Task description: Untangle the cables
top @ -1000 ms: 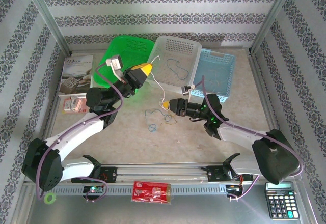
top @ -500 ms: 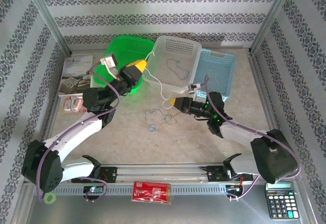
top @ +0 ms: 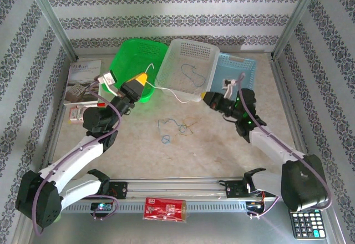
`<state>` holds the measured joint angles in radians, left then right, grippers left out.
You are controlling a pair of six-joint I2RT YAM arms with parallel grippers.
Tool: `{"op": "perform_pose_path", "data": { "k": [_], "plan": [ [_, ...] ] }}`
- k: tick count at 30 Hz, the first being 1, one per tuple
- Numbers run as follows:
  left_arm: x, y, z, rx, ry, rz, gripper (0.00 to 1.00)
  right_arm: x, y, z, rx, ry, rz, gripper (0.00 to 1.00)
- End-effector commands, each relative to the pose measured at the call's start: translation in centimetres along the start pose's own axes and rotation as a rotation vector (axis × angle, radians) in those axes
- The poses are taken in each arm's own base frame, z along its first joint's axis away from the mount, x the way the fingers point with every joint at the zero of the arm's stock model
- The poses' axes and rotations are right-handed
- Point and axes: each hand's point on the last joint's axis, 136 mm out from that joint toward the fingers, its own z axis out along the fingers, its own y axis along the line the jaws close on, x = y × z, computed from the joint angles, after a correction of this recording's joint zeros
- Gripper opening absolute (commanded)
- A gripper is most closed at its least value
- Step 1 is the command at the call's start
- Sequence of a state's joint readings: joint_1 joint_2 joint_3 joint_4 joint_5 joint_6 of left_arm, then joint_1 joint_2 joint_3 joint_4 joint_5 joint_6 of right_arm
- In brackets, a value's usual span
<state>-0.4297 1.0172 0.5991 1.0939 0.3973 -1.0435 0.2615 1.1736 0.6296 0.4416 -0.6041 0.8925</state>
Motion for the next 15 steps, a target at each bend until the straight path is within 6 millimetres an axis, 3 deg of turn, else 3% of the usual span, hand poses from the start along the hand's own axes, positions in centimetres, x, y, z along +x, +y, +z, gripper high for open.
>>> {"op": "perform_pose_path", "data": {
  "k": [1, 5, 11, 15],
  "plan": [
    [-0.2, 1.2, -1.1, -0.057, -0.028, 0.038, 0.12, -4.7, 2.0, -0.7, 0.058, -0.128, -0.109, 0.00],
    [0.6, 2.6, -2.2, -0.111, -0.015, 0.040, 0.33, -10.2, 3.8, -0.8, 0.115, -0.263, -0.156, 0.00],
    [1.7, 4.3, -3.6, -0.181, 0.005, 0.044, 0.79, -17.7, 5.0, -1.5, 0.228, -0.457, -0.223, 0.00],
    [2.2, 5.0, -4.7, -0.220, 0.009, 0.045, 0.93, -21.8, 4.5, -2.1, 0.288, -0.544, -0.240, 0.00]
  ]
}}
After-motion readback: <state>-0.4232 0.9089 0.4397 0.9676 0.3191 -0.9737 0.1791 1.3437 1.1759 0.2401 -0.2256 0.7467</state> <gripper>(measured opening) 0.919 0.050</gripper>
